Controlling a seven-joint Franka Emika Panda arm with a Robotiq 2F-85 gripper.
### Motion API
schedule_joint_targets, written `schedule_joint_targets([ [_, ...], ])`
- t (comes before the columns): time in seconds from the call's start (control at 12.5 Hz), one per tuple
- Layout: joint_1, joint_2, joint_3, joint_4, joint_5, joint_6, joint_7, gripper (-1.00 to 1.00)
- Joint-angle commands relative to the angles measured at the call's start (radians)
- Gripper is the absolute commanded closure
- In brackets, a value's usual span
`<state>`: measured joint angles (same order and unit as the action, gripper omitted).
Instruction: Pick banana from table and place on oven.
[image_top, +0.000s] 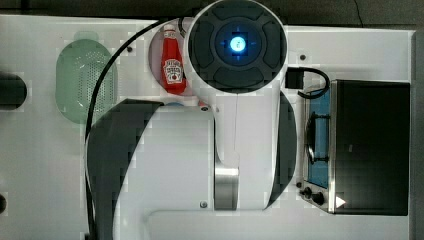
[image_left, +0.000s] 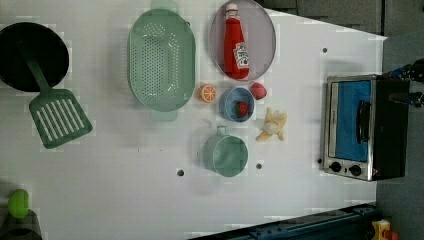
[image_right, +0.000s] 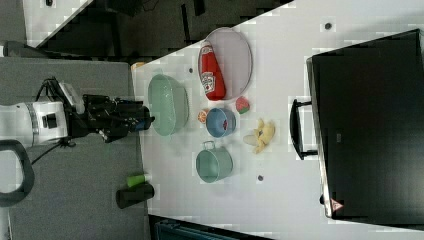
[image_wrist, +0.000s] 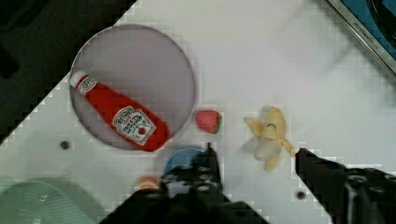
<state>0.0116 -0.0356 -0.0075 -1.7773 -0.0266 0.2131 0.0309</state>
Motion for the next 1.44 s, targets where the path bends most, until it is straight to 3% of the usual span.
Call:
schedule_joint_targets([
  [0.08, -0.040, -0.440, -0.002, -0.347, 0.008, -0.129, 0.067, -0.58],
  [0.24, -0.040, -0.439, -0.002, -0.348, 0.008, -0.129, 0.067, -0.99],
  [0.72, -0.040, -0.373, -0.002, -0.390, 0.008, -0.018, 0.067, -1.00],
  [1.44, -0.040, -0.064, -0.002, -0.592, 0.008, 0.492, 0.067, -1.00],
])
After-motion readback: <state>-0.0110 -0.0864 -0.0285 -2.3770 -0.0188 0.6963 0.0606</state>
